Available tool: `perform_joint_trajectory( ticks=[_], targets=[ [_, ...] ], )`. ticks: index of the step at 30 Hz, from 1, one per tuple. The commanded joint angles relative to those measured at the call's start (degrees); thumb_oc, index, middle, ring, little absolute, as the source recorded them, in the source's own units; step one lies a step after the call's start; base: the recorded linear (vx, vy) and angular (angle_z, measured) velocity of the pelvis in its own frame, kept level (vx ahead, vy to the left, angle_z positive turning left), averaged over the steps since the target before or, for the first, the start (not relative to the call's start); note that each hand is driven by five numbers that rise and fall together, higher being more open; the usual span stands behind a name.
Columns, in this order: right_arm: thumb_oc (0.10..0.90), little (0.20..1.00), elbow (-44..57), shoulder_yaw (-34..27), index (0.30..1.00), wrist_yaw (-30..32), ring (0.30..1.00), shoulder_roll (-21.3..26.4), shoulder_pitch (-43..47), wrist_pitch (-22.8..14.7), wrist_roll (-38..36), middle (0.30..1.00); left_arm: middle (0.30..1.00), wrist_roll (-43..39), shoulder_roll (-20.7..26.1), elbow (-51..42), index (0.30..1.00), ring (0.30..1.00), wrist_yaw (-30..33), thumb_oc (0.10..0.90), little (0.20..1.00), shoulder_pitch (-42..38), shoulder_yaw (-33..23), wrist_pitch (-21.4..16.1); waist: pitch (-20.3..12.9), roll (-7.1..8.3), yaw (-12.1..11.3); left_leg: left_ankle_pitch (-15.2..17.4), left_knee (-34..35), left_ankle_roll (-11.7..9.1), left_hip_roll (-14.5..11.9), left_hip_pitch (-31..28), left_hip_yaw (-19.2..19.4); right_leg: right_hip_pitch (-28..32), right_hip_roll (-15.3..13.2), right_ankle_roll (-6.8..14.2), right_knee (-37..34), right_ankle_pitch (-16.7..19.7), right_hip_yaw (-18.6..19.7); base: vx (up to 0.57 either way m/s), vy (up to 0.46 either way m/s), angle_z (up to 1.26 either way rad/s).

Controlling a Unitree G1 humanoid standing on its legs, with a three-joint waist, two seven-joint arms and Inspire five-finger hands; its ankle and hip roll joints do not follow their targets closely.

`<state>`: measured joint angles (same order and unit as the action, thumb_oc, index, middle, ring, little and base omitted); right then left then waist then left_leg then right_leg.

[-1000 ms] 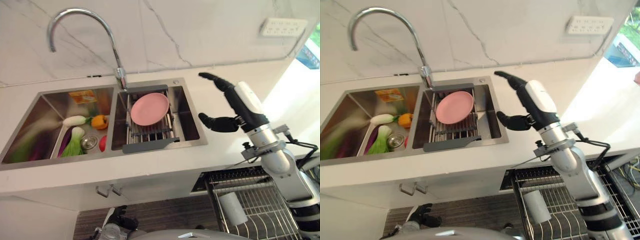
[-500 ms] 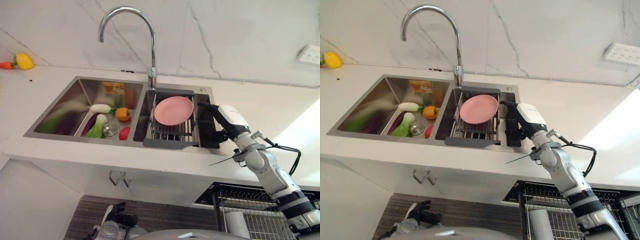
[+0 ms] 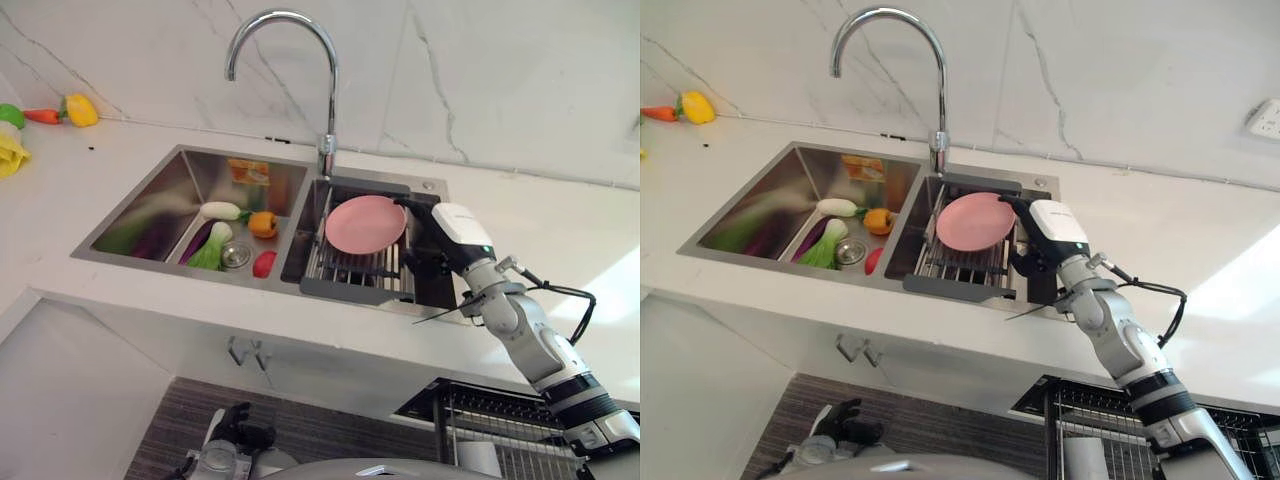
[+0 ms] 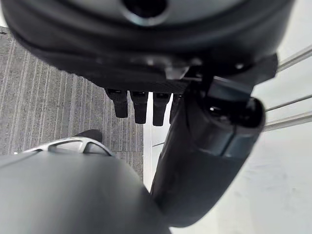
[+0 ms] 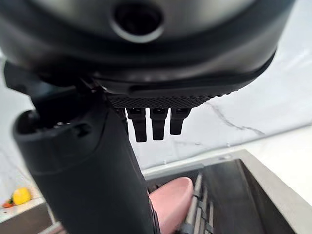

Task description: Place the dishes in the dishwasher.

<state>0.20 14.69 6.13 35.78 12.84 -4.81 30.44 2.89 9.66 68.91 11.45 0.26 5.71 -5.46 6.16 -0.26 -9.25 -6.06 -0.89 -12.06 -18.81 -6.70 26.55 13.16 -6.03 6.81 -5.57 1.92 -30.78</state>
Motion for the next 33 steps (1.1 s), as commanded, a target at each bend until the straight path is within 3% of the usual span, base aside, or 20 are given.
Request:
perform_joint_trajectory(
  ticks=[1,14,24,29,31,33],
  targets=[
    [0.800,0.900,8.0,-5.9,0.900,4.1,0.900,-1.1,7.1,-3.4,0.6,0.900,0.900,0.9,-1.1,3.6,0.900,0.900,0.9,0.800,0.900,0.1,3.9,1.1,-0.1,2.46,-1.1,-9.7,-1.2,-0.4,-1.4,3.2,-0.1,2.8,-4.2,1.8,2.2,-4.4,0.0,-0.01,0.013,0.11],
    [0.800,0.900,-1.1,-0.6,0.900,2.2,0.900,-1.6,9.1,-2.7,0.8,0.900,0.900,0.0,-0.8,3.6,0.900,0.900,0.8,0.800,0.900,0.7,3.9,0.9,-0.3,2.45,-2.0,-9.4,-0.3,0.0,-0.6,3.3,-0.5,3.2,-5.0,2.1,2.4,-4.1,-1.2,0.00,0.007,0.03],
    [0.800,0.900,-12.1,3.5,0.900,4.2,0.900,-1.1,14.7,-1.0,3.2,0.900,0.900,-1.7,0.0,4.7,0.900,0.900,1.5,0.800,0.900,1.3,2.5,0.9,0.0,2.90,-4.3,-9.5,0.1,0.1,-0.5,4.2,-1.7,3.6,-5.0,2.2,2.4,-3.9,-2.9,-0.01,0.007,0.09],
    [0.800,0.900,-16.9,6.3,0.900,6.0,0.900,-0.5,18.0,-0.6,5.9,0.900,0.900,-1.6,0.3,5.2,0.900,0.900,1.6,0.800,0.900,1.5,2.5,0.8,0.1,3.08,-5.4,-9.8,0.2,0.0,-0.7,4.7,-2.6,3.8,-4.7,2.1,2.5,-4.1,-3.7,-0.01,0.004,0.13],
    [0.800,0.900,-22.9,8.4,0.900,9.8,0.900,-0.3,19.4,-0.2,10.0,0.900,0.900,-1.3,0.6,5.6,0.900,0.900,2.3,0.800,0.900,1.6,2.6,0.5,0.3,3.15,-6.2,-10.2,0.0,-0.2,-0.8,5.1,-3.1,4.0,-4.4,2.1,2.5,-4.2,-4.2,0.02,-0.012,0.09],
    [0.800,0.900,-25.9,10.7,0.900,9.2,0.900,0.2,21.6,0.8,12.6,0.900,0.900,-1.0,0.8,5.6,0.900,0.900,2.7,0.800,0.900,1.5,3.1,0.5,0.2,3.58,-6.7,-9.9,0.5,-1.2,-0.7,4.8,-4.3,4.6,-4.1,2.3,2.1,-5.1,-3.3,0.03,-0.021,0.17]
  ],
)
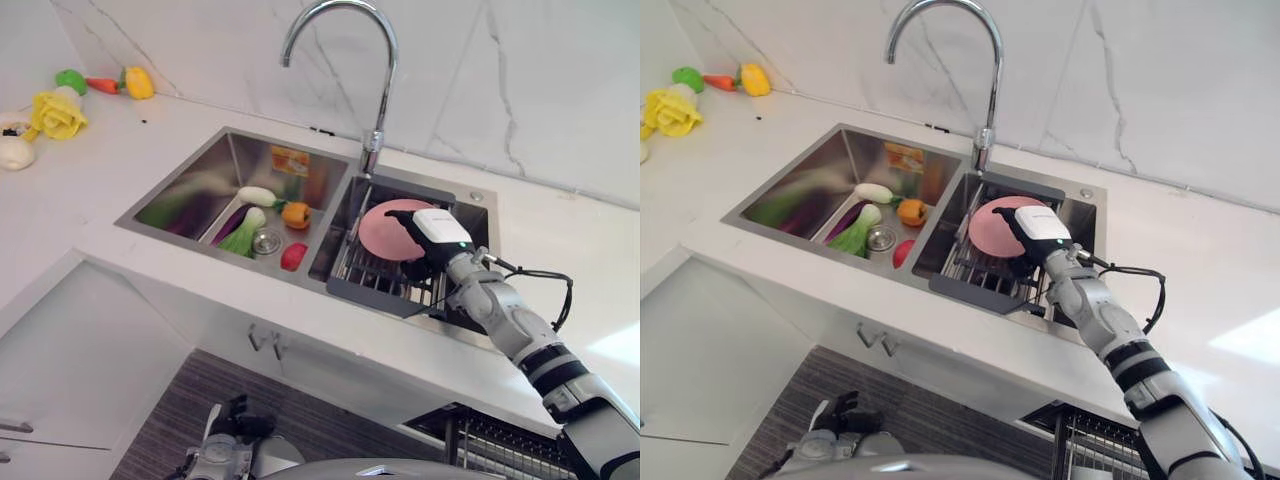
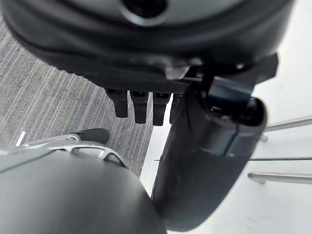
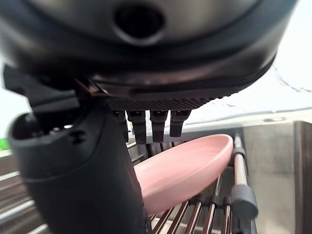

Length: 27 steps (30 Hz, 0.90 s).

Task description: Place the dishes in the dishwasher.

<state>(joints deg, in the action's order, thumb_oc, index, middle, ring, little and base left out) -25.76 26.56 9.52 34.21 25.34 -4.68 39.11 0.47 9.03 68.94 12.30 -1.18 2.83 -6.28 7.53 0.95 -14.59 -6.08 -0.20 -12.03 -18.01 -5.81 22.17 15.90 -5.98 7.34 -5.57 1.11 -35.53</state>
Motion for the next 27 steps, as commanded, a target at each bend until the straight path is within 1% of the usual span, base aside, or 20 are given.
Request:
perform_joint_trajectory(
  ticks=[1,2,3,4,5,6,7,10,11,12,15,16,19,21,22,23,24,25,26,27],
  targets=[
    [0.800,0.900,-0.3,-1.0,0.900,6.0,0.900,1.6,9.4,0.6,3.9,0.900,0.900,1.5,1.4,5.6,0.900,0.900,1.9,0.800,0.900,3.0,5.9,1.3,-0.9,2.07,-1.4,-10.5,-0.5,-0.5,-1.8,4.3,1.0,1.4,-4.3,1.5,2.4,-3.4,0.3,-0.01,-0.007,0.24],
    [0.800,0.900,-4.3,0.7,0.900,6.5,0.900,1.1,11.1,1.5,5.2,0.900,0.900,2.3,1.4,5.9,0.900,0.900,2.3,0.800,0.900,2.9,6.6,1.5,-1.1,2.40,-1.8,-10.1,-0.1,-1.4,-1.7,4.1,-0.1,1.8,-4.0,1.7,2.1,-4.3,1.3,0.00,-0.001,0.17],
    [0.800,0.900,-4.3,0.7,0.900,6.5,0.900,1.1,11.1,1.5,5.2,0.900,0.900,2.3,1.4,5.9,0.900,0.900,2.3,0.800,0.900,2.9,6.6,1.5,-1.1,2.40,-1.8,-10.1,-0.1,-1.4,-1.7,4.1,-0.1,1.8,-4.0,1.7,2.1,-4.3,1.3,0.04,-0.022,0.06],
    [0.800,0.900,-6.7,2.0,0.900,6.9,0.900,0.7,12.5,1.8,5.9,0.900,0.900,2.9,1.4,6.1,0.900,0.900,2.5,0.800,0.900,2.9,7.0,1.6,-1.0,2.33,-1.8,-10.3,-0.1,-1.4,-1.8,4.2,-0.2,1.8,-3.9,1.7,2.0,-4.3,1.3,0.00,0.000,0.00],
    [0.747,0.820,-8.2,2.6,0.820,7.1,0.820,0.4,13.2,2.3,6.6,0.820,0.900,3.3,1.3,6.2,0.900,0.900,2.6,0.800,0.900,2.9,7.5,1.7,-0.9,2.31,-2.0,-10.4,0.0,-1.5,-1.8,4.3,-0.3,1.8,-3.9,1.7,2.0,-4.3,1.3,-0.08,0.037,-0.01],
    [0.513,0.469,-13.2,3.9,0.469,7.7,0.469,-1.3,14.8,3.3,6.2,0.469,0.900,3.5,1.0,5.9,0.900,0.900,2.9,0.800,0.900,3.2,8.3,1.8,-0.7,1.81,-2.1,-11.3,-0.2,-0.8,-2.1,4.8,0.6,1.4,-3.8,1.4,2.2,-3.4,0.3,0.00,0.000,0.00],
    [0.400,0.300,-14.5,4.4,0.300,8.2,0.300,-1.6,15.2,3.8,6.8,0.300,0.900,3.7,1.0,5.8,0.900,0.900,3.1,0.800,0.900,3.4,8.7,1.8,-0.8,1.97,-2.1,-10.9,0.2,-1.6,-1.9,4.4,-0.4,1.9,-3.7,1.6,1.9,-4.3,1.4,0.00,0.000,0.00],
    [0.400,0.300,-14.3,4.8,0.300,11.9,0.300,-1.1,16.1,5.1,10.3,0.300,0.900,3.9,0.8,5.1,0.900,0.900,3.6,0.800,0.900,3.9,9.0,1.8,-0.7,1.33,-1.8,-11.1,0.3,-1.8,-2.0,4.5,-0.5,1.8,-3.6,1.6,1.8,-4.4,1.5,-0.01,0.009,0.00],
    [0.400,0.300,-14.2,4.6,0.300,12.0,0.300,-1.0,15.8,5.1,10.4,0.300,0.900,3.9,0.9,5.0,0.900,0.900,3.6,0.800,0.900,3.9,9.0,1.8,-0.6,1.01,-1.9,-11.8,-0.1,-1.0,-2.3,4.9,0.4,1.4,-3.6,1.4,2.2,-3.5,0.3,-0.06,0.044,-0.01],
    [0.400,0.300,-11.9,4.1,0.300,13.7,0.300,0.0,14.8,5.8,13.2,0.300,0.900,4.3,0.9,5.0,0.900,0.900,3.8,0.800,0.900,3.9,8.9,1.7,-0.6,0.61,-1.6,-11.9,0.0,-1.1,-2.3,4.9,0.4,1.2,-3.6,1.4,2.0,-3.5,0.6,-0.06,0.037,-0.01],
    [0.400,0.300,-9.1,3.2,0.300,14.5,0.300,1.4,13.7,6.1,15.5,0.300,0.900,4.7,1.0,4.7,0.900,0.900,4.0,0.800,0.900,3.9,8.9,1.5,-0.6,0.35,-1.4,-11.9,0.0,-1.2,-2.4,4.8,0.5,1.3,-3.7,1.4,1.8,-3.4,0.6,0.00,0.000,0.00],
    [0.400,0.300,-6.3,1.9,0.300,16.5,0.300,2.5,12.6,6.1,16.4,0.300,0.900,5.2,0.9,4.3,0.900,0.900,4.1,0.800,0.900,3.8,9.3,1.2,-0.6,-0.01,-0.9,-12.0,0.0,-1.2,-2.4,4.6,0.6,1.2,-3.7,1.5,1.8,-3.4,0.8,0.00,0.000,0.00],
    [0.400,0.300,1.7,-1.4,0.300,18.9,0.300,4.7,10.9,5.8,16.9,0.300,0.900,6.2,0.7,3.7,0.900,0.900,4.3,0.800,0.900,3.5,9.7,0.9,-0.5,-0.38,0.2,-11.9,-0.1,-1.3,-2.5,4.3,1.2,1.0,-3.9,1.4,1.7,-3.5,1.3,0.00,0.000,0.00],
    [0.400,0.300,9.0,-5.6,0.300,19.9,0.300,6.4,7.9,5.0,16.3,0.300,0.900,6.8,0.6,3.1,0.900,0.900,4.4,0.800,0.900,3.3,10.0,0.8,-0.5,-0.62,1.0,-11.8,-0.3,-1.3,-2.6,4.1,1.7,0.9,-4.0,1.4,1.6,-3.6,1.7,0.01,-0.009,-0.10],
    [0.400,0.300,9.0,-5.6,0.300,19.9,0.300,6.4,7.9,5.0,16.3,0.300,0.900,6.8,0.6,3.1,0.900,0.900,4.4,0.800,0.900,3.3,10.0,0.8,-0.5,-0.62,1.0,-11.8,-0.3,-1.3,-2.6,4.1,1.7,0.9,-4.0,1.4,1.6,-3.6,1.7,0.00,-0.008,-0.12],
    [0.400,0.300,11.2,-6.9,0.300,20.6,0.300,6.5,7.0,4.8,16.0,0.300,0.900,7.1,0.5,2.8,0.900,0.900,4.5,0.800,0.900,3.1,10.0,0.7,-0.4,-0.73,1.6,-11.8,-0.5,-1.3,-2.6,4.0,2.0,0.8,-4.0,1.4,1.6,-3.6,2.0,0.00,-0.016,-0.10],
    [0.400,0.300,19.1,-12.1,0.300,21.6,0.300,7.7,3.2,4.0,15.5,0.300,0.900,8.1,0.4,2.3,0.900,0.900,4.7,0.800,0.900,2.9,10.1,0.6,-0.4,-0.85,2.6,-11.6,-0.7,-1.3,-2.6,3.9,2.5,0.6,-4.2,1.5,1.6,-3.6,2.6,0.00,-0.021,-0.16],
    [0.400,0.300,23.5,-14.6,0.300,22.7,0.300,8.0,1.2,3.2,15.1,0.300,0.900,8.4,0.2,1.8,0.900,0.900,4.7,0.800,0.900,2.7,9.8,0.7,-0.2,-1.01,3.8,-11.4,-0.9,-1.3,-2.6,3.8,2.8,0.4,-4.3,1.5,1.6,-3.6,3.0,0.00,-0.018,-0.15],
    [0.400,0.300,27.7,-17.4,0.300,21.5,0.300,8.2,-1.5,2.4,14.3,0.300,0.900,8.7,0.2,1.5,0.900,0.900,4.6,0.800,0.900,2.8,9.9,0.8,-0.3,-1.07,4.2,-11.2,-1.0,-1.3,-2.7,3.6,3.1,0.4,-4.4,1.6,1.6,-3.6,3.3,0.00,-0.006,-0.10],
    [0.400,0.300,31.9,-20.6,0.300,22.2,0.300,7.0,-4.0,1.3,12.0,0.300,0.900,9.1,0.1,1.3,0.900,0.900,4.7,0.800,0.900,2.8,9.9,1.0,-0.2,-1.16,4.9,-11.0,-1.1,-1.2,-2.7,3.5,3.4,0.2,-4.5,1.6,1.6,-3.6,3.7,0.00,-0.004,-0.09]
  ],
)
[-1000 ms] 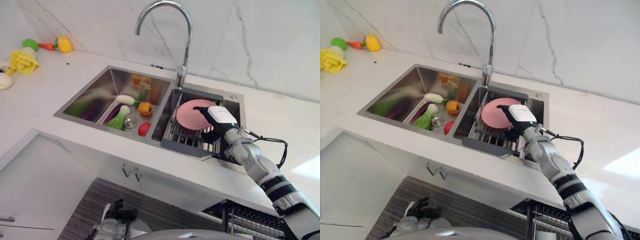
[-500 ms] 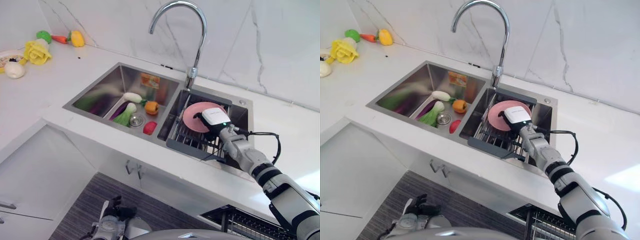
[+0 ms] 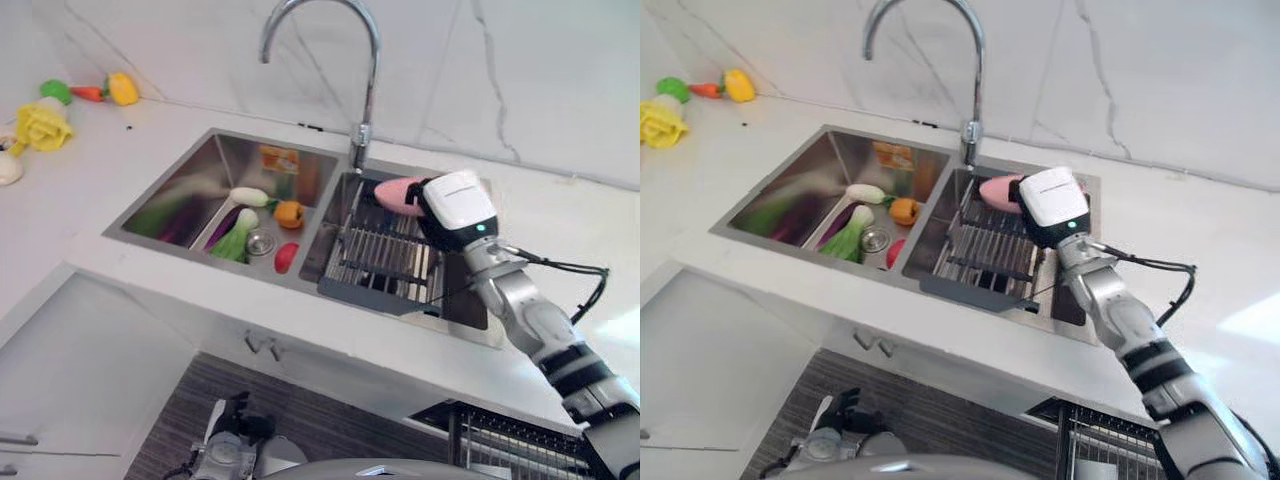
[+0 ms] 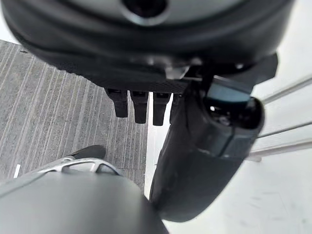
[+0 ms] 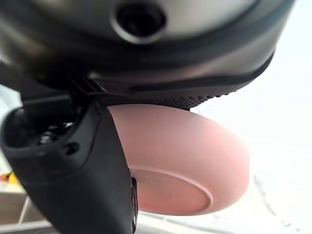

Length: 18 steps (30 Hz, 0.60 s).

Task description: Place the dishes in the dishwasher.

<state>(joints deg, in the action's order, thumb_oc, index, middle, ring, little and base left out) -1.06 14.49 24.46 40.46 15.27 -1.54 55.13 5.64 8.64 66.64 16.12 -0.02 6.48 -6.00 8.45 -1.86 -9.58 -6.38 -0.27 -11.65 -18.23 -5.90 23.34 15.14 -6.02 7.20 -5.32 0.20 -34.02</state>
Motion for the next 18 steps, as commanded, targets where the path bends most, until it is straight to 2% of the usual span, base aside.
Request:
perform_joint_trajectory(
  ticks=[1,2,5,8,10,13,14,15,16,18],
  targets=[
    [0.400,0.300,11.6,-11.4,0.300,8.4,0.300,-2.2,2.8,-3.9,-7.8,0.300,0.900,4.1,0.1,3.7,0.900,0.900,1.3,0.800,0.900,1.8,6.3,0.7,-1.1,1.56,0.9,-10.4,-1.3,-1.4,-2.3,3.4,2.7,0.7,-4.6,1.7,1.3,-2.6,2.7,0.00,-0.006,-0.20],
    [0.400,0.300,15.5,-13.5,0.300,7.9,0.300,-3.2,0.2,-5.6,-10.5,0.300,0.900,4.4,-0.2,4.0,0.900,0.900,1.3,0.800,0.900,2.1,6.2,0.9,-1.0,1.56,2.0,-9.9,-1.5,-1.2,-2.2,3.2,3.4,0.3,-4.8,1.8,1.3,-2.5,3.5,0.01,0.004,-0.34],
    [0.400,0.300,24.4,-19.2,0.300,6.1,0.300,-2.3,-4.9,-8.3,-13.0,0.300,0.900,5.7,-0.4,3.1,0.900,0.900,0.8,0.800,0.900,3.3,6.1,0.9,-0.9,1.41,4.9,-8.5,-1.7,-0.7,-1.7,2.0,5.5,-1.1,-5.5,2.1,1.5,-2.2,6.2,0.01,0.022,-0.54],
    [0.400,0.300,30.0,-26.0,0.300,5.2,0.300,-0.6,-11.2,-9.2,-14.2,0.300,0.900,5.9,-1.1,2.5,0.900,0.900,0.1,0.800,0.900,5.1,5.4,0.5,-0.7,1.23,8.3,-6.7,-1.3,-0.1,-0.8,0.4,8.6,-3.0,-6.5,2.8,1.9,-1.2,9.1,0.00,0.049,-0.79],
    [0.400,0.300,32.1,-32.3,0.300,6.2,0.300,1.1,-16.5,-8.5,-12.1,0.300,0.900,5.9,-1.2,2.4,0.900,0.900,-0.1,0.800,0.900,5.6,3.9,0.1,-0.5,1.09,11.3,-5.5,-0.6,0.3,0.0,-1.0,10.7,-4.4,-6.9,3.2,2.1,-0.6,11.0,0.02,0.063,-0.79],
    [0.400,0.300,35.2,-39.6,0.300,5.4,0.300,-1.2,-25.2,-8.7,-12.5,0.300,0.900,6.0,-1.3,2.3,0.900,0.900,-0.4,0.800,0.900,6.1,2.7,-0.4,-0.7,0.51,14.7,-4.7,0.8,0.7,1.3,-2.8,13.7,-6.1,-7.6,3.9,2.4,0.4,13.3,0.03,0.079,-0.47],
    [0.400,0.300,35.7,-41.4,0.300,5.1,0.300,-1.6,-27.5,-8.7,-12.1,0.300,0.900,6.5,-1.5,2.3,0.900,0.900,-0.5,0.800,0.900,6.1,2.7,-0.5,-0.7,0.29,15.9,-4.5,1.1,0.8,1.7,-3.2,14.6,-6.7,-7.8,4.1,2.6,0.8,14.0,0.02,0.054,-0.48],
    [0.400,0.300,35.7,-41.4,0.300,5.1,0.300,-1.6,-27.5,-8.7,-12.1,0.300,0.900,6.5,-1.5,2.3,0.900,0.900,-0.5,0.800,0.900,6.1,2.7,-0.5,-0.7,0.29,15.9,-4.5,1.1,0.8,1.7,-3.2,14.6,-6.7,-7.8,4.1,2.6,0.8,14.0,0.01,0.046,-0.47],
    [0.400,0.300,36.4,-42.5,0.300,4.8,0.300,-2.2,-29.2,-8.8,-11.5,0.300,0.900,7.1,-1.4,2.4,0.900,0.900,-0.6,0.800,0.900,6.0,2.7,-0.6,-0.6,0.08,17.0,-4.3,1.2,0.9,2.0,-3.5,15.3,-7.2,-7.9,4.3,2.7,1.0,14.7,0.01,0.052,-0.36],
    [0.400,0.300,36.3,-42.2,0.300,3.6,0.300,-4.2,-33.3,-9.6,-11.8,0.300,0.900,8.3,-1.6,2.5,0.900,0.900,-0.5,0.800,0.900,5.5,3.2,-1.1,-0.3,-0.43,20.1,-3.5,1.5,1.2,2.9,-4.4,17.2,-8.7,-8.2,4.6,3.0,1.6,16.5,0.06,0.098,-0.37]
  ],
)
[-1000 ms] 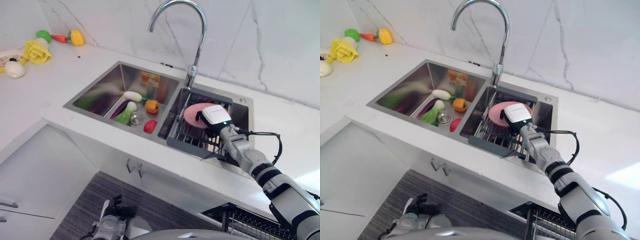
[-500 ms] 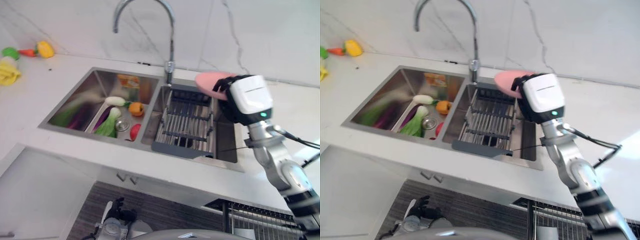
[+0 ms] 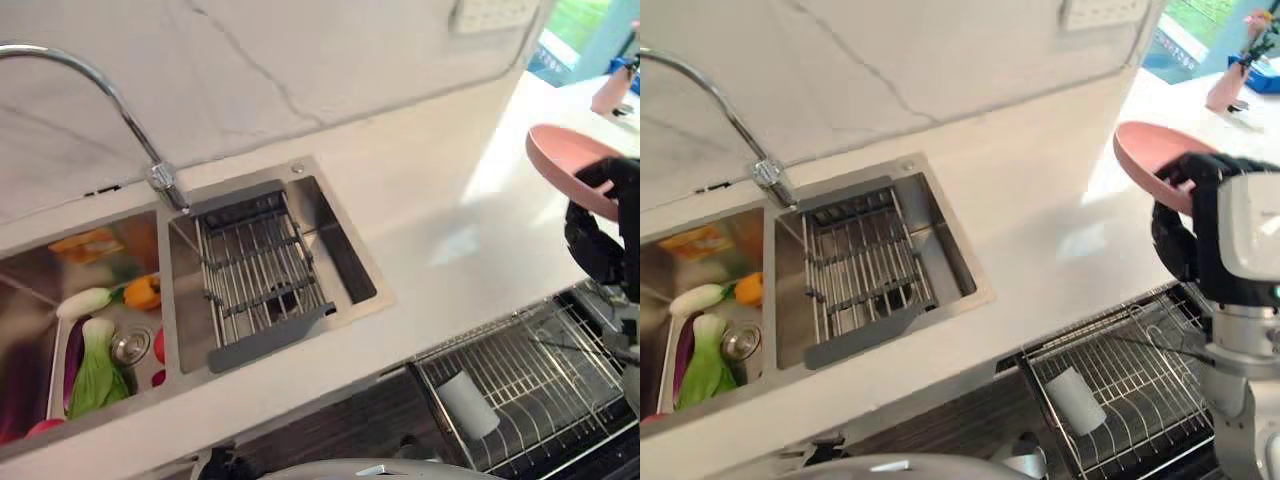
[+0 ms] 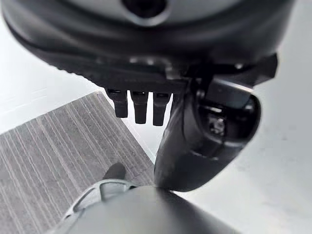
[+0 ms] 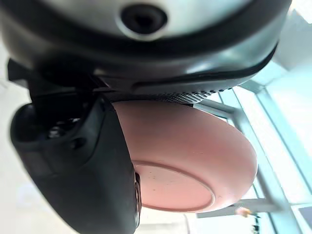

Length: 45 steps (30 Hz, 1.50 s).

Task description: Place the dishes in the dishwasher.

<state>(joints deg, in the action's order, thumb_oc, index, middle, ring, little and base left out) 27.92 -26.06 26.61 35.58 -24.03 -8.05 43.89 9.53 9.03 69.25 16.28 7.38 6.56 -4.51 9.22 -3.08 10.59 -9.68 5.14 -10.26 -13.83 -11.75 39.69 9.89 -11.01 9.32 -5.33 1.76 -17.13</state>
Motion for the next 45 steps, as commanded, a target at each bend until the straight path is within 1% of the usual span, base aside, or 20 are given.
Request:
perform_joint_trajectory(
  ticks=[1,3,8,11,14,15,19,20,22,26,30,31,33,34,35,36,38,41,44,45],
  targets=[
    [0.400,0.300,7.0,-1.0,0.300,1.2,0.300,0.1,5.1,-3.2,-0.6,0.300,0.900,4.4,-1.9,0.0,0.900,0.900,-0.5,0.800,0.900,-2.3,3.3,-2.7,-1.2,0.64,0.7,0.9,-3.4,-0.8,-0.8,0.6,0.0,-3.5,-3.5,3.0,2.9,-0.4,1.2,0.07,0.103,-0.32],
    [0.400,0.300,6.4,1.4,0.300,0.2,0.300,-1.0,3.2,-3.4,-0.2,0.300,0.900,3.8,-2.0,-0.1,0.900,0.900,0.1,0.800,0.900,-3.2,2.9,-2.9,-0.6,0.66,2.2,1.8,-3.2,-0.4,0.1,-0.2,1.3,-4.4,-4.1,3.5,3.3,0.0,2.6,0.01,0.084,-0.49],
    [0.400,0.300,4.6,7.9,0.300,-1.8,0.300,-3.7,-0.1,-3.3,-0.6,0.300,0.900,2.8,-2.6,-1.2,0.900,0.900,1.4,0.800,0.900,-5.4,4.3,-3.0,1.0,0.87,3.9,3.2,-3.3,0.4,1.7,-0.7,2.7,-6.3,-5.2,3.9,4.6,0.7,4.4,-0.03,0.059,-0.28],
    [0.400,0.300,4.3,10.9,0.300,-2.6,0.300,-3.2,-2.2,-3.5,1.2,0.300,0.900,3.4,-2.6,-0.4,0.900,0.900,2.0,0.800,0.900,-6.7,4.9,-2.9,1.8,1.20,4.3,3.6,-3.6,0.6,2.2,-0.6,2.9,-7.0,-5.9,4.2,5.4,1.0,4.8,-0.04,0.036,-0.13],
    [0.400,0.300,1.2,13.2,0.300,-2.7,0.300,-2.7,-3.2,-2.8,2.4,0.300,0.900,3.4,-2.6,0.4,0.900,0.900,2.4,0.800,0.900,-7.7,4.9,-2.8,2.4,1.42,4.2,3.9,-3.6,0.8,2.6,-0.3,2.6,-7.3,-6.2,4.2,5.9,1.0,4.6,-0.05,0.019,-0.03],
    [0.400,0.300,-2.4,15.4,0.300,-2.6,0.300,-2.4,-3.9,-1.8,3.9,0.300,0.900,3.3,-2.6,1.2,0.900,0.900,2.9,0.800,0.900,-8.4,5.0,-2.5,3.1,1.45,4.0,4.0,-3.7,0.9,2.9,-0.1,2.4,-7.5,-6.6,4.3,6.4,1.1,4.5,-0.06,0.019,0.02],
    [0.400,0.300,-8.8,18.3,0.300,-2.2,0.300,-1.6,-3.8,-0.1,6.3,0.300,0.900,3.8,-2.6,2.5,0.900,0.900,3.5,0.800,0.900,-9.8,4.8,-2.1,4.1,1.65,3.9,3.9,-3.9,0.8,3.0,0.5,2.1,-8.1,-7.1,4.3,7.3,1.0,4.3,-0.06,0.014,0.01],
    [0.400,0.300,-14.2,20.2,0.300,-3.0,0.300,-1.2,-3.9,1.0,7.2,0.300,0.900,4.4,-2.5,3.1,0.900,0.900,3.5,0.800,0.900,-10.3,4.9,-1.7,4.8,1.69,3.4,3.9,-4.1,0.7,3.0,0.8,1.8,-8.1,-7.4,4.2,7.7,0.9,3.7,-0.05,-0.002,0.14],
    [0.400,0.300,-18.7,21.3,0.300,-2.4,0.300,-0.9,-3.8,2.2,8.3,0.300,0.900,4.6,-2.4,3.5,0.900,0.900,3.8,0.800,0.900,-10.5,4.7,-1.4,5.4,1.63,3.1,4.0,-4.2,0.8,3.1,0.9,1.3,-8.1,-7.6,4.2,7.9,0.9,3.6,-0.05,0.003,0.11],
    [0.400,0.300,-29.1,23.5,0.300,0.9,0.300,-1.4,0.7,5.5,7.4,0.300,0.900,4.6,-2.2,3.7,0.900,0.900,4.4,0.800,0.900,-11.2,5.0,-1.1,6.8,1.08,2.4,4.0,-4.5,0.9,3.3,1.4,1.0,-9.0,-8.1,4.3,8.9,1.0,3.6,-0.06,0.016,0.10],
    [0.400,0.300,-34.5,24.3,0.300,2.9,0.300,-1.2,4.8,7.2,6.9,0.300,0.900,5.4,-2.0,3.5,0.900,0.900,4.1,0.800,0.900,-11.3,6.0,-1.2,7.2,0.62,1.7,3.9,-4.5,0.7,3.1,1.6,0.5,-8.8,-8.2,4.1,9.1,0.7,3.4,0.00,-0.007,0.01],
    [0.400,0.300,-38.6,25.4,0.300,3.0,0.300,-1.0,7.0,8.1,5.9,0.300,0.900,5.6,-2.0,2.9,0.900,0.900,3.9,0.800,0.900,-11.2,6.8,-1.4,6.9,0.15,1.1,3.8,-4.4,0.6,3.0,1.5,0.1,-8.3,-8.1,4.0,8.8,0.6,3.0,0.00,-0.020,0.11],
    [0.400,0.300,-40.6,26.2,0.300,2.3,0.300,-0.7,9.1,8.7,5.6,0.300,0.900,6.0,-1.7,2.8,0.900,0.900,3.4,0.800,0.900,-11.3,6.9,-1.3,6.7,0.10,0.9,3.8,-4.3,0.5,2.9,1.4,-0.1,-7.8,-8.0,3.9,8.4,0.6,2.6,0.03,-0.034,0.10],
    [0.428,0.342,-43.0,25.1,0.342,3.2,0.342,-1.2,10.4,9.6,3.6,0.342,0.900,5.8,-1.6,2.4,0.900,0.900,3.5,0.800,0.900,-11.2,6.6,-1.2,6.1,-0.13,0.7,3.7,-4.3,0.5,3.0,1.3,-0.3,-7.4,-7.9,3.8,8.0,0.7,2.3,0.04,-0.038,0.07],
    [0.579,0.568,-43.1,25.1,0.568,3.3,0.568,-1.2,10.5,9.6,3.4,0.568,0.900,5.8,-1.6,2.4,0.900,0.900,3.5,0.800,0.900,-11.2,6.7,-1.2,6.1,-0.14,0.7,3.7,-4.3,0.5,3.0,1.3,-0.3,-7.3,-7.9,3.8,8.0,0.7,2.3,0.03,-0.030,0.11],
    [0.800,0.900,-43.7,24.6,0.900,3.0,0.900,-1.4,10.7,9.5,2.1,0.900,0.900,5.8,-1.6,2.4,0.900,0.900,3.2,0.800,0.900,-11.2,6.7,-1.2,5.9,-0.29,0.5,3.7,-4.3,0.5,2.9,1.3,-0.4,-7.1,-7.8,3.7,7.8,0.6,2.2,0.01,-0.019,0.17],
    [0.800,0.900,-42.8,22.7,0.900,3.3,0.900,-1.7,10.5,9.6,0.2,0.900,0.900,5.7,-1.5,2.4,0.900,0.900,3.1,0.800,0.900,-11.3,6.5,-1.1,5.4,-0.43,0.5,3.6,-4.2,0.5,2.9,1.4,-0.6,-6.8,-7.7,3.7,7.4,0.5,1.9,0.02,-0.036,0.12],
    [0.800,0.900,-44.6,19.6,0.900,3.2,0.900,-2.9,10.1,9.0,-6.4,0.900,0.900,6.2,-1.5,2.1,0.900,0.900,2.5,0.800,0.900,-10.9,7.2,-1.1,4.4,-0.65,0.3,3.4,-4.1,0.4,2.6,1.4,-1.1,-5.9,-7.1,3.2,6.9,0.0,1.1,0.03,-0.055,0.04],
    [0.800,0.900,-44.5,18.6,0.900,2.8,0.900,-2.7,9.8,9.0,-7.3,0.900,0.900,6.9,-1.4,2.2,0.900,0.900,2.0,0.800,0.900,-10.9,7.4,-0.8,4.2,-0.68,0.4,3.3,-4.1,0.3,2.3,1.5,-1.2,-5.7,-6.9,3.1,6.8,-0.2,1.0,0.02,-0.030,0.02],
    [0.800,0.900,-41.3,13.7,0.900,3.5,0.900,-2.9,8.4,8.2,-10.8,0.900,0.900,8.1,-1.2,2.2,0.900,0.900,1.6,0.800,0.900,-10.6,7.6,-0.6,3.5,-0.73,1.1,3.0,-3.9,0.1,1.9,1.1,-0.9,-5.6,-6.0,2.9,6.2,-0.3,1.2,0.06,-0.048,-0.02]
  ],
)
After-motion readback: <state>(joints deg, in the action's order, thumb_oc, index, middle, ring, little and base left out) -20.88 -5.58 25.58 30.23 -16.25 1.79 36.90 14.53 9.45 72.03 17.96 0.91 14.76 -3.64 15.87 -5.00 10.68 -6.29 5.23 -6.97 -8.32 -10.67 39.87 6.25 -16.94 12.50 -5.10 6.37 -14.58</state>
